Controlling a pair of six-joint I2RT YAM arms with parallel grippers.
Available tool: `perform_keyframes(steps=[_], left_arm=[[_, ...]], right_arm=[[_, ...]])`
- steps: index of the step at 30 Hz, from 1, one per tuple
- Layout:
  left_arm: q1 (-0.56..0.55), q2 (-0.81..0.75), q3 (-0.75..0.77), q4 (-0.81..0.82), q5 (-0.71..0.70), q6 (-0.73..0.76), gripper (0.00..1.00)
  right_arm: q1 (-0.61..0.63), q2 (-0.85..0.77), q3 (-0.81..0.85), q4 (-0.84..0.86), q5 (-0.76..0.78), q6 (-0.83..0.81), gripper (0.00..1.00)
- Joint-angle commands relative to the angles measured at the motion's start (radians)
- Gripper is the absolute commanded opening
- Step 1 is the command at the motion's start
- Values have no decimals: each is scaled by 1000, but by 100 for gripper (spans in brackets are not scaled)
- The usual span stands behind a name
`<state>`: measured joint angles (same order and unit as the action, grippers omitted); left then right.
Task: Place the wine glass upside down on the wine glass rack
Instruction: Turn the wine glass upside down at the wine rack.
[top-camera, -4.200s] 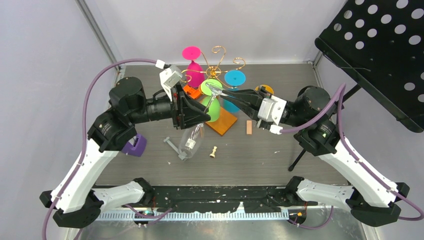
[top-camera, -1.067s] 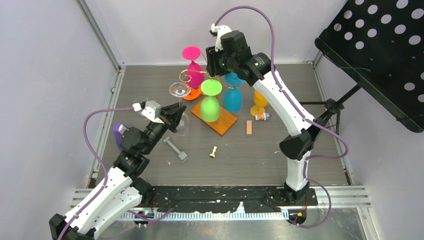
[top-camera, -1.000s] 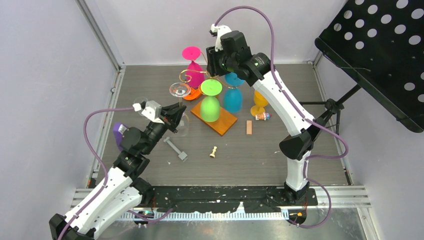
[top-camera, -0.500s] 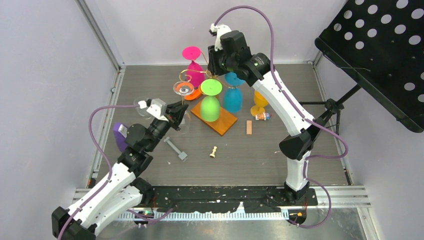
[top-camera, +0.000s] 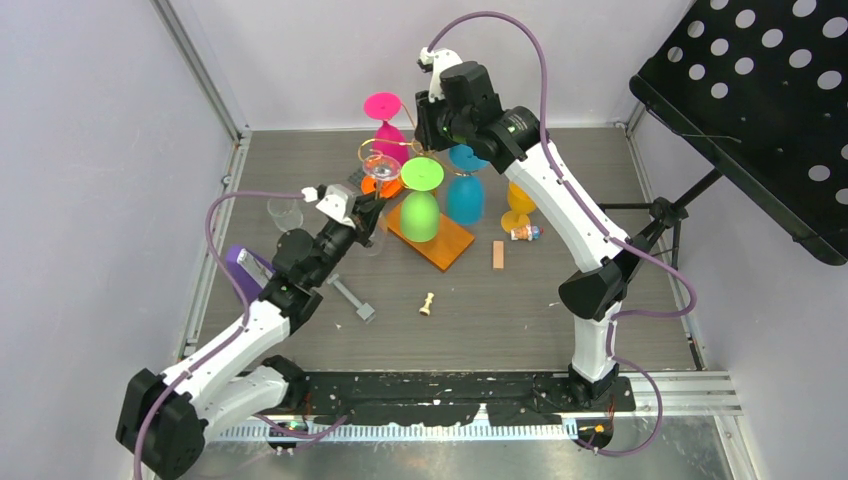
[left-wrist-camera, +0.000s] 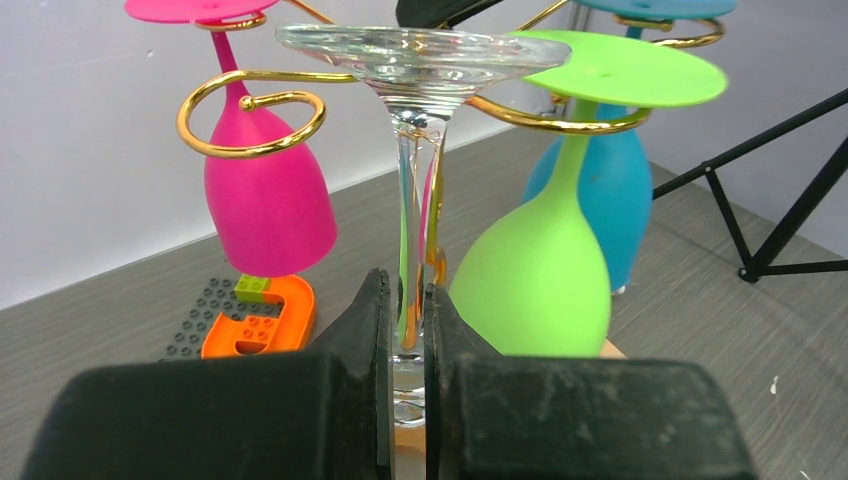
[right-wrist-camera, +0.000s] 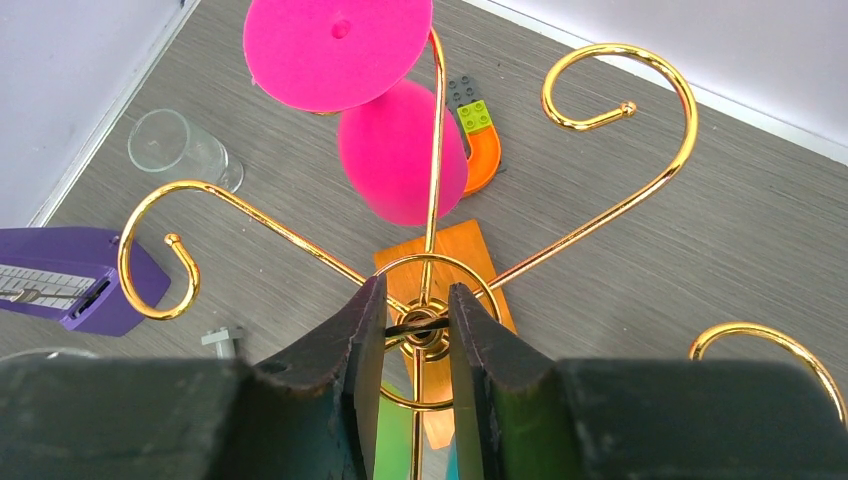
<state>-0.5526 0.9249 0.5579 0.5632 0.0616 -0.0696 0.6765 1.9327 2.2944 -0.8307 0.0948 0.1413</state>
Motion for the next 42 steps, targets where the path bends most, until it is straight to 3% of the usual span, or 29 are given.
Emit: perform_keyframes(steps=[1, 22, 42], left_arm=[[23, 54, 86, 186, 21, 8, 0], [70, 283, 194, 254, -19, -64, 0], [99, 319, 212, 300, -154, -169, 0]], right_arm=[[1, -13, -12, 26, -3, -16, 10], [1, -31, -29, 12, -6, -16, 9], [1, -33, -48, 12, -11, -17, 9]])
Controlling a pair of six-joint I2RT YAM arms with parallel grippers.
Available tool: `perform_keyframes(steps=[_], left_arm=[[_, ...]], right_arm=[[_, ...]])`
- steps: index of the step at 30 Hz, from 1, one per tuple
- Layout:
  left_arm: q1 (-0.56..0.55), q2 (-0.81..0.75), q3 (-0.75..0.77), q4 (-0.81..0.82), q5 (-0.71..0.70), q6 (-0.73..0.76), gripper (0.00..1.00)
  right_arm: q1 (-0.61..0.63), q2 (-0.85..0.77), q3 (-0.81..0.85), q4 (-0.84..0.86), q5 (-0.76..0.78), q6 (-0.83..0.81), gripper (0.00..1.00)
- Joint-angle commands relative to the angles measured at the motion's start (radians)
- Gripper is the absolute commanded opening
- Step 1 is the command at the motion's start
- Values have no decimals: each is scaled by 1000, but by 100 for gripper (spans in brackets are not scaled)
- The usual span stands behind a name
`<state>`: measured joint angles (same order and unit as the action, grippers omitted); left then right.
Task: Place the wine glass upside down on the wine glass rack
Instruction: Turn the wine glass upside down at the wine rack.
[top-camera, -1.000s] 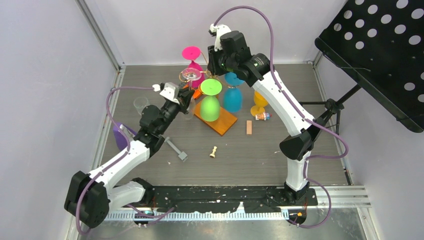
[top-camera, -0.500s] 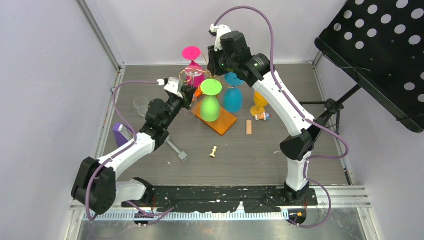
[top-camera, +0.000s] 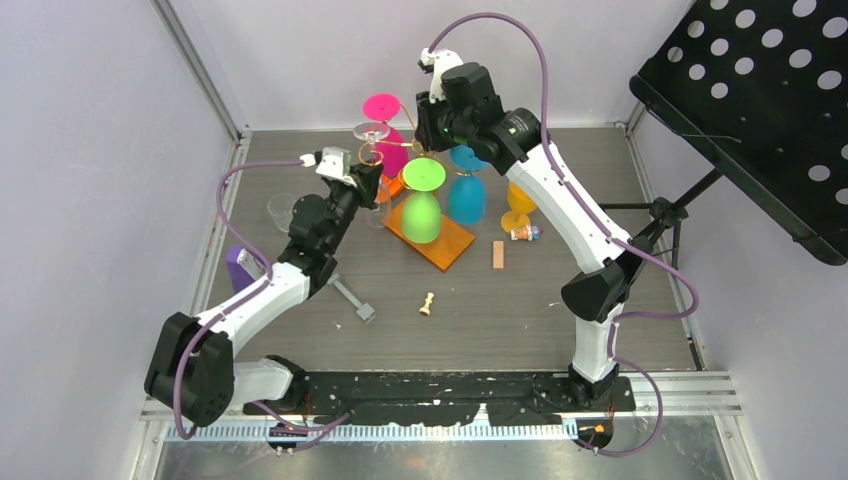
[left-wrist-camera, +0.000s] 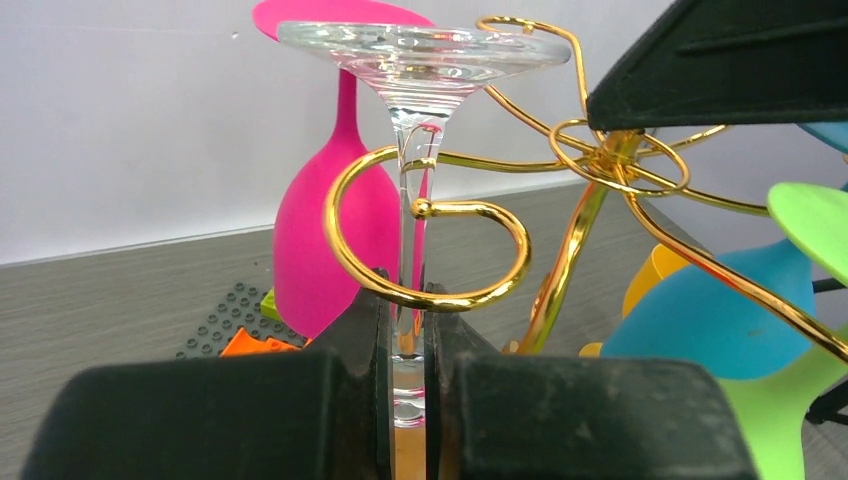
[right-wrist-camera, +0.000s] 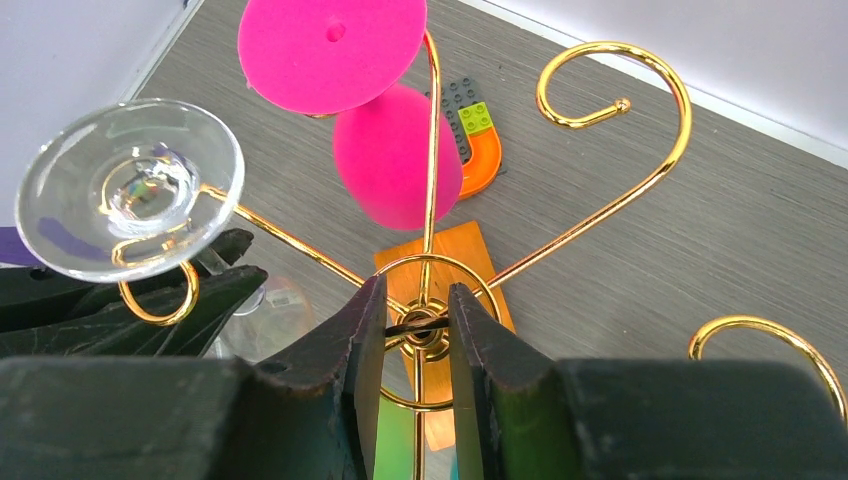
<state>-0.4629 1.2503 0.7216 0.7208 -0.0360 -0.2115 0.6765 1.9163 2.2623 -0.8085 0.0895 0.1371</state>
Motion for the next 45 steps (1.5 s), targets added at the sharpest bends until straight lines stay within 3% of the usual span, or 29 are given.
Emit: perform_keyframes(steps=[1, 11, 24, 38, 45], left_arm=[[11, -8, 45, 145, -56, -28, 0], [19, -60, -21, 206, -49, -44, 0], [21, -75, -67, 262, 227, -23, 0], [21, -15, -42, 132, 202, -2, 0], [21, -6, -44, 97, 204, 12, 23]], right_arm=[[1, -15, -16, -10, -5, -12, 9], [1, -13, -18, -11, -10, -12, 8], [1, -13, -21, -16, -16, -14, 8], [1, -22, -25, -21, -15, -17, 8], [1, -20, -27, -21, -16, -19, 9]])
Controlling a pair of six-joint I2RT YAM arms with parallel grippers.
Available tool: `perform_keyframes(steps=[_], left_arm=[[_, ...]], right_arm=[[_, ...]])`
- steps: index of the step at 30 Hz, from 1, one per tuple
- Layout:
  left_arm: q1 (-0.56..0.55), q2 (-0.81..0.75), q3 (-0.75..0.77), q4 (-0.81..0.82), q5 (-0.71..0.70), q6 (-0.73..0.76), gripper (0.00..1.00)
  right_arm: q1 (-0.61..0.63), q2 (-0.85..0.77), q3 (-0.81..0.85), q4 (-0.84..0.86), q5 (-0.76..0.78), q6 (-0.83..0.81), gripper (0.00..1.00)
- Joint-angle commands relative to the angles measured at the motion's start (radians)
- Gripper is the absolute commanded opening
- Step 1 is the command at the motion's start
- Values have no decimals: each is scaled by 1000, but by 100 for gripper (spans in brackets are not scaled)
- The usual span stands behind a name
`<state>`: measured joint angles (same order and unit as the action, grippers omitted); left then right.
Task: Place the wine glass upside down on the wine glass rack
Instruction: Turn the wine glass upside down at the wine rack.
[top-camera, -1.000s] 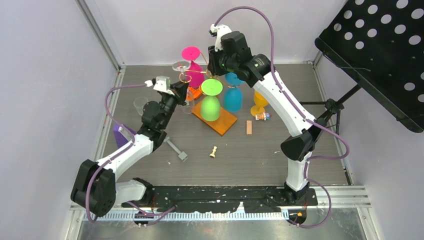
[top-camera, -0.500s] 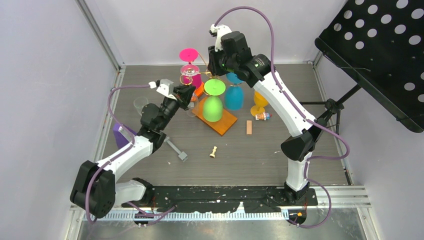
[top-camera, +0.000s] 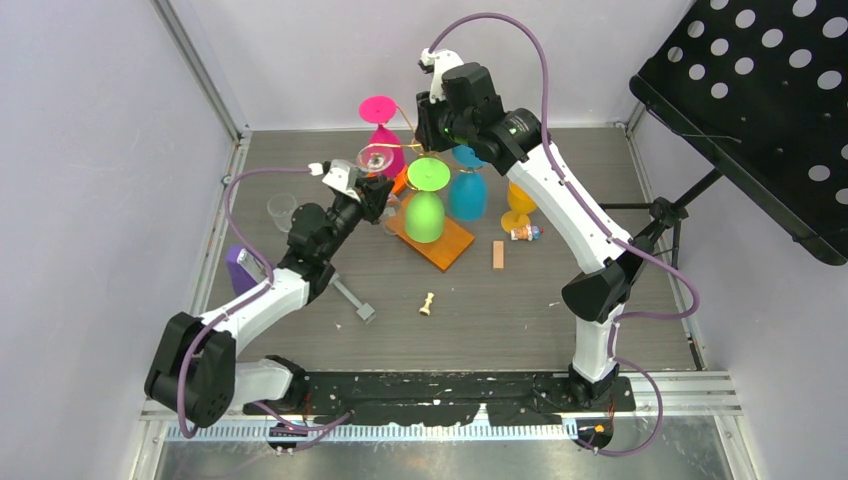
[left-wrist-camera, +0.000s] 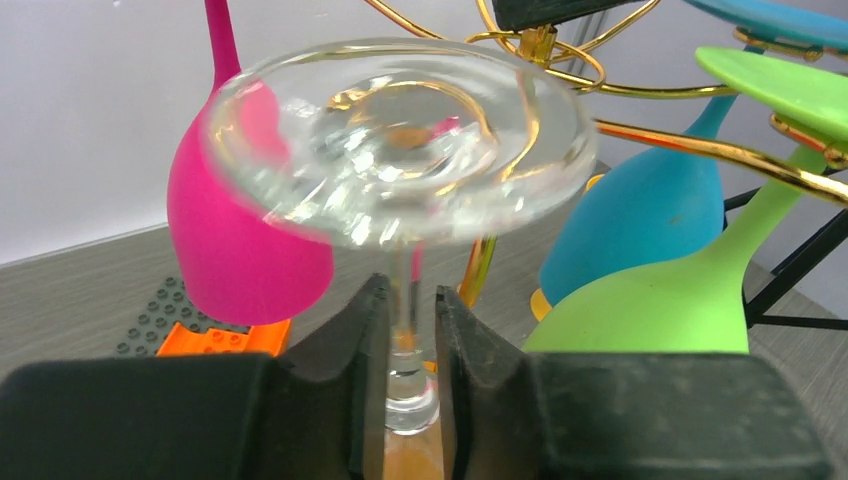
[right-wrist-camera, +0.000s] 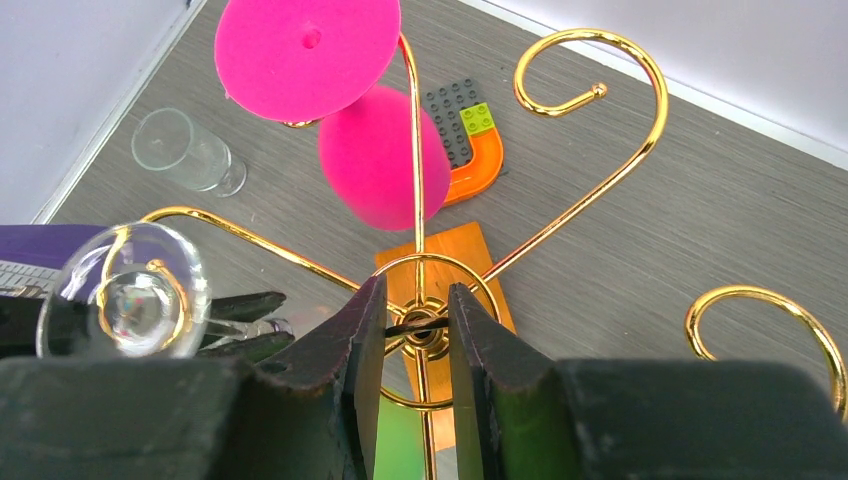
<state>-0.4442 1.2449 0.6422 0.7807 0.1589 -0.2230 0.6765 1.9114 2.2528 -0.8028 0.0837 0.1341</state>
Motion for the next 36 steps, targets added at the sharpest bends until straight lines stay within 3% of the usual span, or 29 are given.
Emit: perform_keyframes(steps=[1, 13, 19, 23, 30, 36], left_arm=[[2, -1, 34, 35, 8, 27, 27], [2, -45, 18, -5, -3, 61, 52], [2, -136, -16, -64, -42, 75, 77], [2, -212, -43, -111, -78, 90, 89], [2, -380, -88, -266, -133, 128, 92], [2, -548, -97, -381, -262, 151, 92]], right_arm=[[1, -15, -19, -27, -11, -16, 9], [1, -12, -15, -21, -9, -15, 11], [0, -13, -5, -19, -4, -16, 19], [2, -16, 9, -18, -2, -15, 24], [1, -25, 14, -4, 1, -14, 38], [1, -44, 15, 20, -3, -5, 46]])
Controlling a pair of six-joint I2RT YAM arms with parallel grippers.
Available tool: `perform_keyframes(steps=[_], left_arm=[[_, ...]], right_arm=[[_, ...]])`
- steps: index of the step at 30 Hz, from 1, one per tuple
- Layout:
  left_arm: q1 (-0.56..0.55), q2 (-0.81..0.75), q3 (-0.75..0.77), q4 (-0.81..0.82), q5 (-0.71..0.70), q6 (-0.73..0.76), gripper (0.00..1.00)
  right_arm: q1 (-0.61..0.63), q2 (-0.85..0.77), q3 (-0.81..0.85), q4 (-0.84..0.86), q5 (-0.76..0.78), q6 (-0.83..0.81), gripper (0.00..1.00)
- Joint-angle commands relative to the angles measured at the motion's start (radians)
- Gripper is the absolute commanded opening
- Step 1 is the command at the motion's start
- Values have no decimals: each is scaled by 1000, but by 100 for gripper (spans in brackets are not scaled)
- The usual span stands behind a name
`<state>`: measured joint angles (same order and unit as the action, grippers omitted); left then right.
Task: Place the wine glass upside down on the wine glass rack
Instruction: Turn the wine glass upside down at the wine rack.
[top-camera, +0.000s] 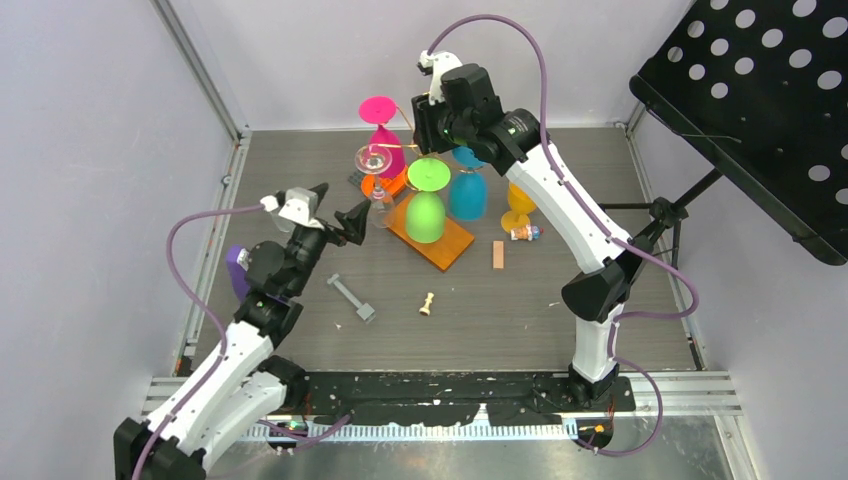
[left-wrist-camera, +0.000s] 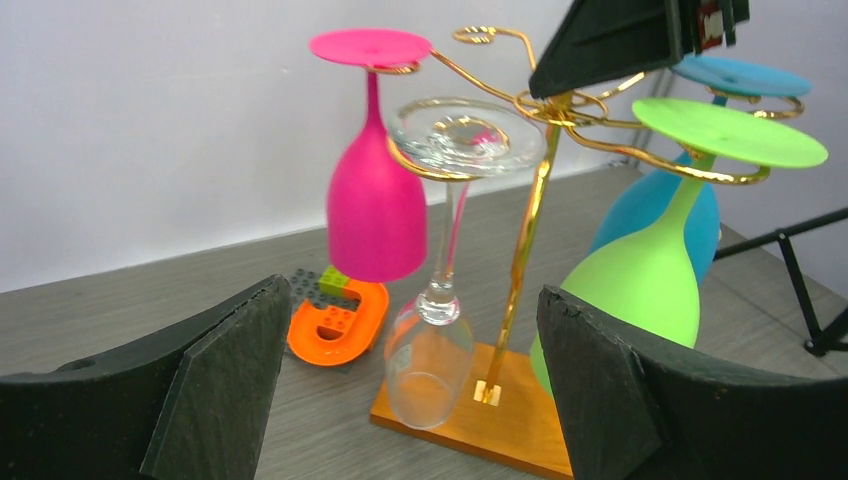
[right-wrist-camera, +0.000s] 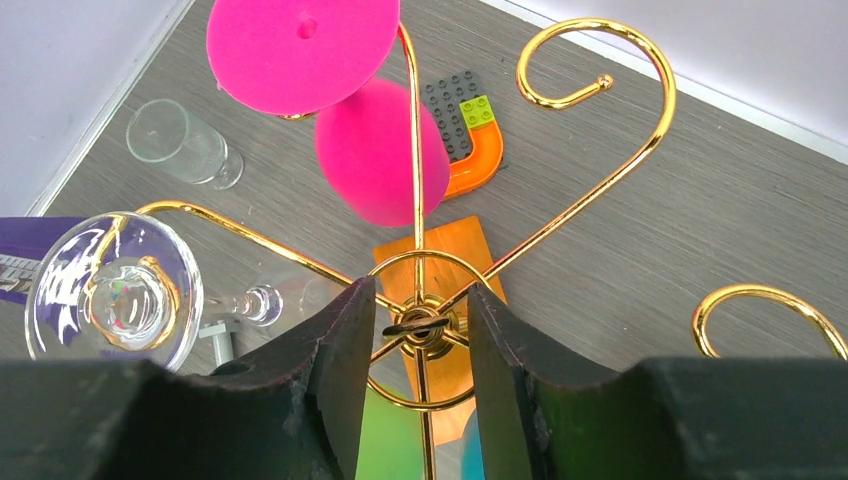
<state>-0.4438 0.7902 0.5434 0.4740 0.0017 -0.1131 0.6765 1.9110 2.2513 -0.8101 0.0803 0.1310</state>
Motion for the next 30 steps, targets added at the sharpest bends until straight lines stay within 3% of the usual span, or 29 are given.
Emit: perform_keyframes(steps=[1, 8, 13, 16, 22, 30], left_arm=[[2, -112, 8, -96, -116, 47, 92], [2, -173, 111, -242, -235, 58, 93], [4, -122, 300, -462, -433, -5, 94], [25, -87, 399, -623, -464, -44, 95], [134, 36, 617, -938, -393, -100, 95], [296, 343, 848, -1270, -172, -153, 79]], right_arm=[[1, -49, 17, 30, 1, -2, 47], [1, -95, 31, 80, 7, 0, 53], [1, -154, 21, 153, 11, -4, 54], [2, -199, 18, 184, 13, -4, 56], [1, -272, -4, 197, 3, -1, 56], [2, -397, -119, 186, 29, -5, 56]])
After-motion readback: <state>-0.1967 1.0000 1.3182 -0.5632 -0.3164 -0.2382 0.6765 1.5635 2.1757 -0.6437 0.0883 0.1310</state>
